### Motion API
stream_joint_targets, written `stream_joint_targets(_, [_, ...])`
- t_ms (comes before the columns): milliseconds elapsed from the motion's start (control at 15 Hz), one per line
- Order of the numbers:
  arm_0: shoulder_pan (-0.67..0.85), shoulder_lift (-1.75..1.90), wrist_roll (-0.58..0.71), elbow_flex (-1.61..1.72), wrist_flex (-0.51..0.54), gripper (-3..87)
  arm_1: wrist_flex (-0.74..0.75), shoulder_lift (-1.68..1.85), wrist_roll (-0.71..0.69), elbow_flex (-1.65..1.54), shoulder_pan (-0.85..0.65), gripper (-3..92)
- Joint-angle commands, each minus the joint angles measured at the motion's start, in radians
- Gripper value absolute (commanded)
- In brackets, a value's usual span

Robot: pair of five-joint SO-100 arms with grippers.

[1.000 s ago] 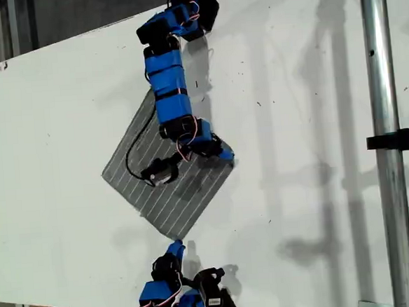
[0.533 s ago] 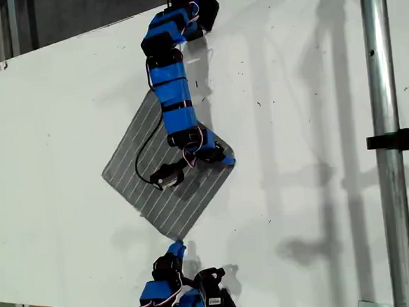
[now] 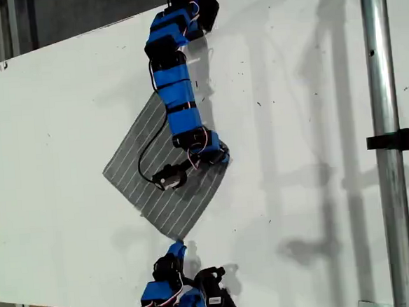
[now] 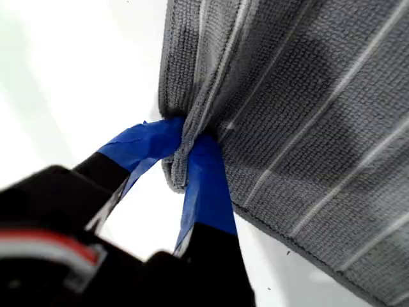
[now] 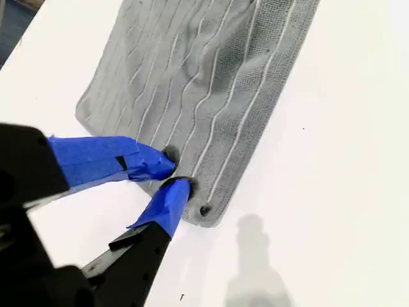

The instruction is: Grasp corners of a towel and fold twice.

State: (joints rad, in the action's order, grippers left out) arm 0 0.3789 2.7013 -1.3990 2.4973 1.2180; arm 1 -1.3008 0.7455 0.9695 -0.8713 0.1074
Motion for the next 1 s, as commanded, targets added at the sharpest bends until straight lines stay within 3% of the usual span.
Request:
stream_joint_targets(0, [-0.017,-0.097,-0.002,-0.051,-0.021,6.8,-0.020,0.021,0.011,0.011,0.006,-0.3])
stream_joint_targets(133, [-0.023,-0.314,0.035,-0.198,-0.012,21.2,-0.011,0.020,0.011,0.002,0.008,-0.3])
stream_joint_targets(267, [0.017,-0.451,0.118,-0.331,0.048,27.4,-0.006,0.032,0.020,-0.006,0.014,-0.3])
stream_joint_targets(533, [0.183,-0.581,0.258,-0.408,0.097,29.8,0.011,0.054,0.043,-0.026,0.032,-0.3])
stream_joint_targets(733, [0.267,-0.773,0.305,-0.399,-0.003,28.9,0.020,0.071,0.049,-0.035,0.038,-0.3])
stream_joint_targets(933, [0.275,-1.043,0.270,-0.449,-0.092,27.6,0.025,0.095,0.052,-0.049,0.044,-0.3])
